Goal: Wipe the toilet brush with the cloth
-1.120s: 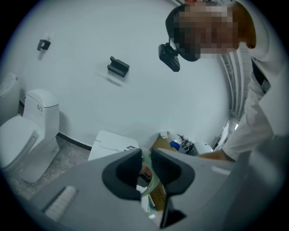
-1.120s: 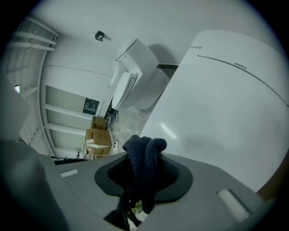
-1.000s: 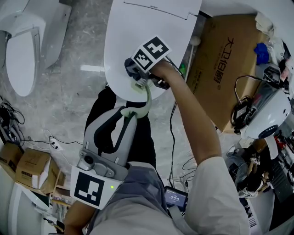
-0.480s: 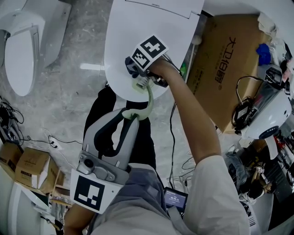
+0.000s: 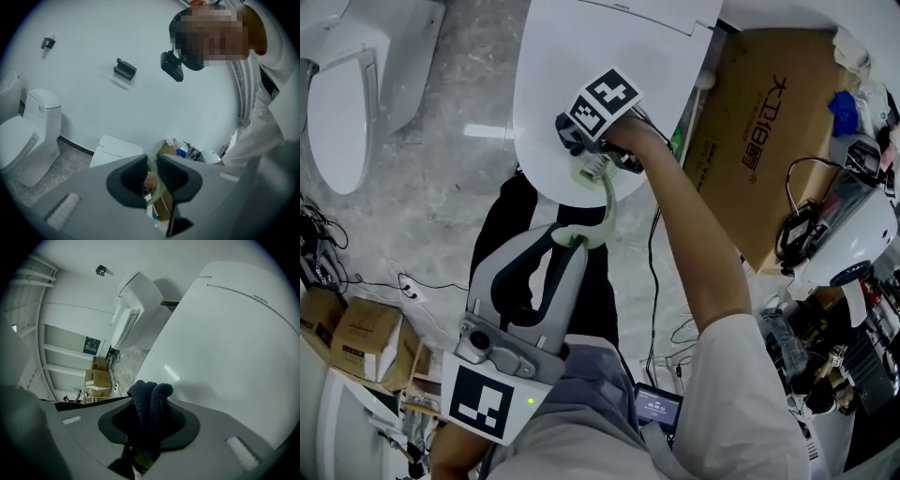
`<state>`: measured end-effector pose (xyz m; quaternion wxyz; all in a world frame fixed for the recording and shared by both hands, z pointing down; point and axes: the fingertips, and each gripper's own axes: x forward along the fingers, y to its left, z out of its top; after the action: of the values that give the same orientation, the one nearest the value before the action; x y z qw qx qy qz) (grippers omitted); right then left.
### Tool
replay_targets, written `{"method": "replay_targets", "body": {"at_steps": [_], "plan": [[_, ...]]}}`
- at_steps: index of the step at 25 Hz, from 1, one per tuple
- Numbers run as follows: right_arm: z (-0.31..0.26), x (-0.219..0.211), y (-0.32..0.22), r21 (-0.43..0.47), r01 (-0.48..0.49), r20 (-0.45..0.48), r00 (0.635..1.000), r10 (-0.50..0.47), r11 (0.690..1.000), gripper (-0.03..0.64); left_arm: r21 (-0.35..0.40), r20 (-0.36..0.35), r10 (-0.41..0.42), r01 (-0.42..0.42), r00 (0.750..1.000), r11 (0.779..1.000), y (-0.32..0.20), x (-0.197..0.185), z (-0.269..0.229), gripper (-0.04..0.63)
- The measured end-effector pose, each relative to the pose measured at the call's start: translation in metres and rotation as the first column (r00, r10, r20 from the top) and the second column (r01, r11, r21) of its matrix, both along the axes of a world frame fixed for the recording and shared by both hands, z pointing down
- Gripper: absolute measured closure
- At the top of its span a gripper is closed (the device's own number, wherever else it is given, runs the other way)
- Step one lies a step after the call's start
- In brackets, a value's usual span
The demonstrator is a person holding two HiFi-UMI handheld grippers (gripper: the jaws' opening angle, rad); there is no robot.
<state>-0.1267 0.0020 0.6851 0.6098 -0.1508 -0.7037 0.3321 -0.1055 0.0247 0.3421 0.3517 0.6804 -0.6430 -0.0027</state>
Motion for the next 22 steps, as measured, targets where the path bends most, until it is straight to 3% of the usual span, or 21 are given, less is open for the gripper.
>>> {"method": "replay_targets", "body": {"at_steps": [14,22], "plan": [[0.019,0.000,-0.005,0.032,-0.034,0.005,0.999,0.034,0.999,0.497,0.008,0.004,-0.023,0.023,1.000,1.000,0.003,0.000,0.000,0.595],[0.022,-0.002,-0.009,0.073,-0.066,0.059,0.996,0.061,0.995,0.497,0.010,0.017,-0.021,0.021,1.000,1.000,0.005,-0.001,0.000,0.595]]}}
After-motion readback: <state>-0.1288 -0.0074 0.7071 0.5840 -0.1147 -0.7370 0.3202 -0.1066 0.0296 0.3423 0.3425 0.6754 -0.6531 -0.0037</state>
